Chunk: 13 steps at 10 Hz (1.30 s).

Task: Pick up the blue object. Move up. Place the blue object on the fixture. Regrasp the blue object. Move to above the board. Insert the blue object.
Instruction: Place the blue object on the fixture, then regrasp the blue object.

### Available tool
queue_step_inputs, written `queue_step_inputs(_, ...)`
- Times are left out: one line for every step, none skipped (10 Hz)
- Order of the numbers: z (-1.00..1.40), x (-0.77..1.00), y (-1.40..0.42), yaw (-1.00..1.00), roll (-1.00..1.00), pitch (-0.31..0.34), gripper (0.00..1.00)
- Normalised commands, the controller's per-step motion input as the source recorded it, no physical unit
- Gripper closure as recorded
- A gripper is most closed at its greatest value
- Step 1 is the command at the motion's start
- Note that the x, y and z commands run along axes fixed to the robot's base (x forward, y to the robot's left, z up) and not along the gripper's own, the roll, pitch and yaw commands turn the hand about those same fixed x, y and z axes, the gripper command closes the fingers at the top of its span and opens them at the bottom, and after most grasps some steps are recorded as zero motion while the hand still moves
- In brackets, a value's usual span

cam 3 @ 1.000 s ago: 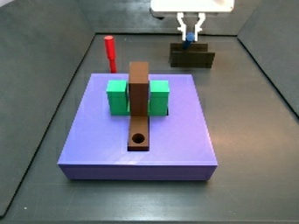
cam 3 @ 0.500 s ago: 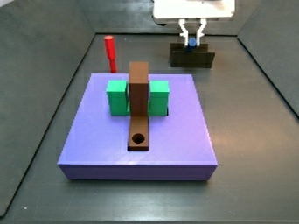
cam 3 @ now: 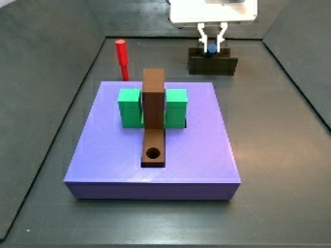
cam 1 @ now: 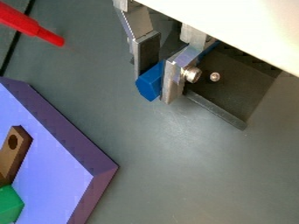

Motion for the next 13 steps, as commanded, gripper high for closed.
queue_step_inputs(0.00, 0.00, 0.00, 0.00, 0.00, 0.000, 0.00)
queue_step_inputs(0.51, -0.16, -0.01, 0.59, 0.61, 0.066, 0.00)
queue_step_inputs(0.58, -0.09, 0.00, 0.64, 0.51, 0.037, 0.00)
queue_step_inputs(0.71, -0.19, -0.18, 0.55, 0.67, -0.174, 0.00)
queue_step_inputs(0.69, -0.12, -0.13, 0.37, 0.82, -0.246, 0.00)
queue_step_inputs(0.52, -0.19, 0.00, 0.23, 0.97, -0.309, 0.00)
queue_step_inputs(0.41, -0.19, 0.00, 0.03, 1.00, -0.346, 0.00)
queue_step_inputs(0.31, -0.01, 0.00, 0.00, 1.00, -0.423, 0.00)
queue_step_inputs(0.06, 0.10, 0.00, -0.41, 1.00, -0.420, 0.00)
queue_step_inputs(0.14, 0.00, 0.00, -0.55, 1.00, -0.494, 0.00)
queue_step_inputs(0.09, 0.00, 0.00, -0.52, 1.00, -0.423, 0.00)
queue_step_inputs(0.07, 0.00, 0.00, -0.51, 1.00, -0.411, 0.00)
queue_step_inputs(0.00, 0.00, 0.00, -0.45, 1.00, -0.311, 0.00)
